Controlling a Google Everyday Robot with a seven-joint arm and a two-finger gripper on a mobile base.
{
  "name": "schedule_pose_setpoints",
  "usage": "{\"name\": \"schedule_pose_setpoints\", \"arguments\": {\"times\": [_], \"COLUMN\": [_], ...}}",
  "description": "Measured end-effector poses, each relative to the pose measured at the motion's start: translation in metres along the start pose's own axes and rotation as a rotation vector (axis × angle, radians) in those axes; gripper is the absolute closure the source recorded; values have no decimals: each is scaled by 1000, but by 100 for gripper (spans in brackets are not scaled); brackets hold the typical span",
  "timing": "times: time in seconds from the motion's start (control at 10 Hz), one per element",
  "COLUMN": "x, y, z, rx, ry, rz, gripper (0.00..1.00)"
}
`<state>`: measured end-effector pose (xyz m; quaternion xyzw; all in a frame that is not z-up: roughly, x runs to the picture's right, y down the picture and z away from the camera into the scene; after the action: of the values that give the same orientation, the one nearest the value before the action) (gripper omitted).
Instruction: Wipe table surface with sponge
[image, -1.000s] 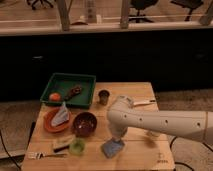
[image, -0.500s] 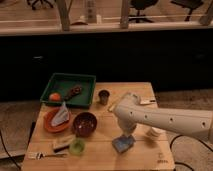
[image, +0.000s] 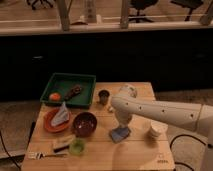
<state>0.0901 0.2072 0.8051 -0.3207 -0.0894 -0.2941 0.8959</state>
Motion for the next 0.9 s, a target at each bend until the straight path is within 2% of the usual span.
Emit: {"name": "schedule_pose_setpoints", "arguments": {"times": [0.2,0.4,0.5,0.6,0.8,0.9], "x": [-38,-68,-72,-70,-51,-34], "y": [-10,5,9,15,33,41], "z": [-2,-7,-8,-9,-10,-9], "rx": [27,19,12,-2,-43,-67], "ry": [-56,-100,-108,-105,-77,-31], "rz": [-70,-116,-120,-116,-67,-31], "gripper": [100,100,100,100,100,100]}}
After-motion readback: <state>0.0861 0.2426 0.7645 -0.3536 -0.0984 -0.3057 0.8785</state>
